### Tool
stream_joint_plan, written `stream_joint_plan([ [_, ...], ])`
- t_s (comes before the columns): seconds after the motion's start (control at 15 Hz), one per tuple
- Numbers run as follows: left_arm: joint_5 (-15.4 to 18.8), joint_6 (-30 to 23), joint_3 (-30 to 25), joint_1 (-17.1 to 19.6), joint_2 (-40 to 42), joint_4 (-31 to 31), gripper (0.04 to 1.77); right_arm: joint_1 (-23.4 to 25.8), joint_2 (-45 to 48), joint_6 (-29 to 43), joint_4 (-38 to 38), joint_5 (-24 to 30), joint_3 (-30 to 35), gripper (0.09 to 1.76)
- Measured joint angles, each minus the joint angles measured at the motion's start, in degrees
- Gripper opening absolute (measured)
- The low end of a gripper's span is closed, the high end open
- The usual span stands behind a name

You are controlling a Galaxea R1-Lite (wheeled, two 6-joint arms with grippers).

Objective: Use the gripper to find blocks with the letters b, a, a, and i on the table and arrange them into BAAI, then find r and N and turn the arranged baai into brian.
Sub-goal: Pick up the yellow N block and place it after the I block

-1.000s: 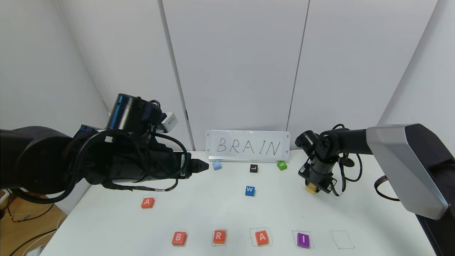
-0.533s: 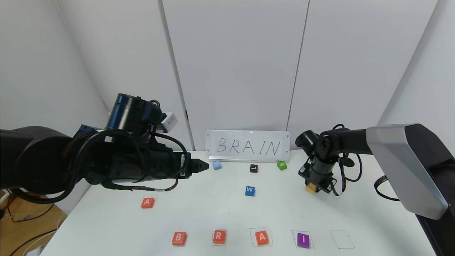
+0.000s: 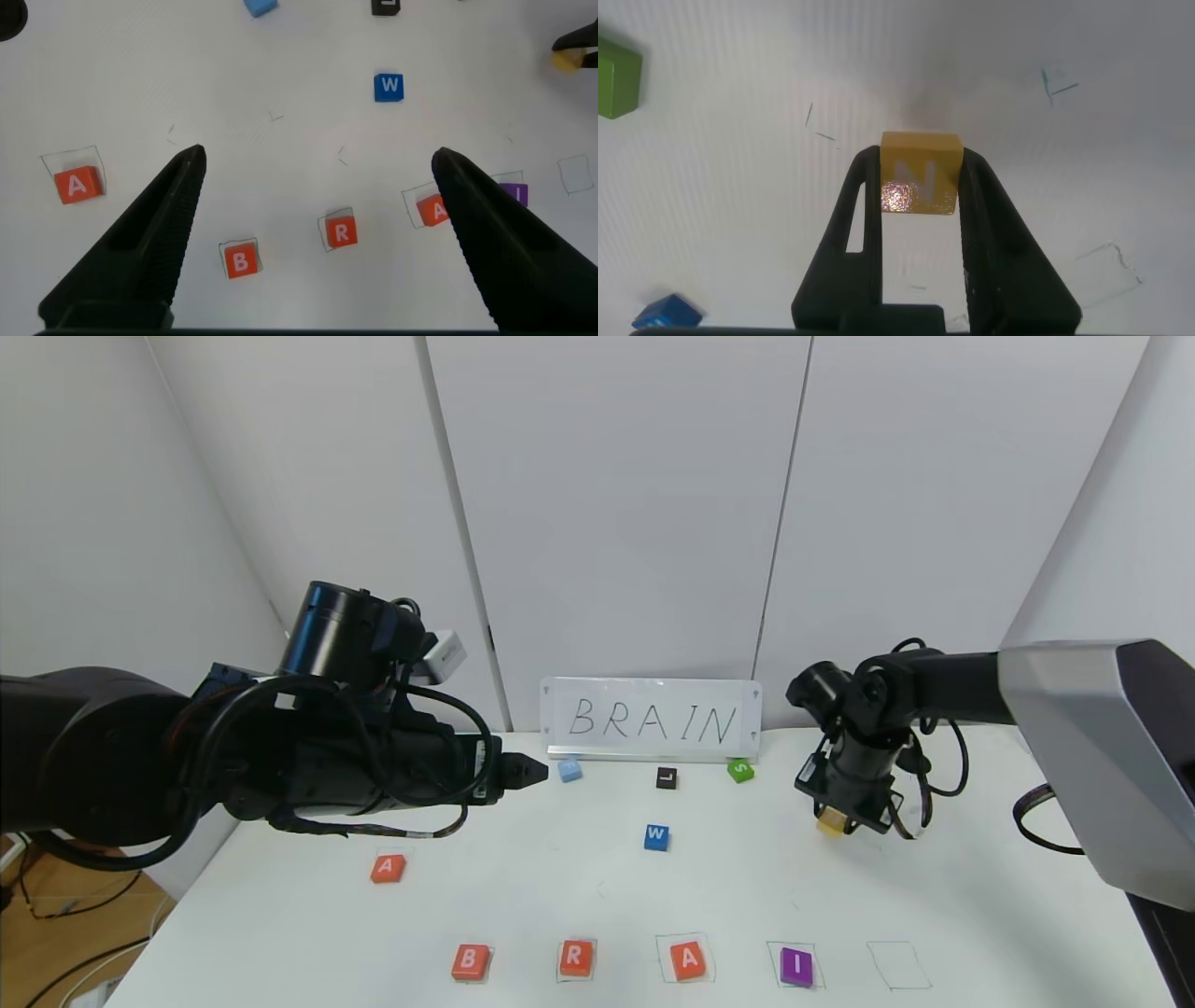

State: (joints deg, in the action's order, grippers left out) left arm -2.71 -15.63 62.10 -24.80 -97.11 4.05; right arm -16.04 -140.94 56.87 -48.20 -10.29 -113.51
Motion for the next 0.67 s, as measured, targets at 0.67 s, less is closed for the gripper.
stream_joint_plan([
  [0.67, 0.0, 0.1, 0.1, 0.0, 0.5, 0.0, 1.72, -0.2, 13.5, -13.1, 14.3, 1.3, 23.6, 0.54],
])
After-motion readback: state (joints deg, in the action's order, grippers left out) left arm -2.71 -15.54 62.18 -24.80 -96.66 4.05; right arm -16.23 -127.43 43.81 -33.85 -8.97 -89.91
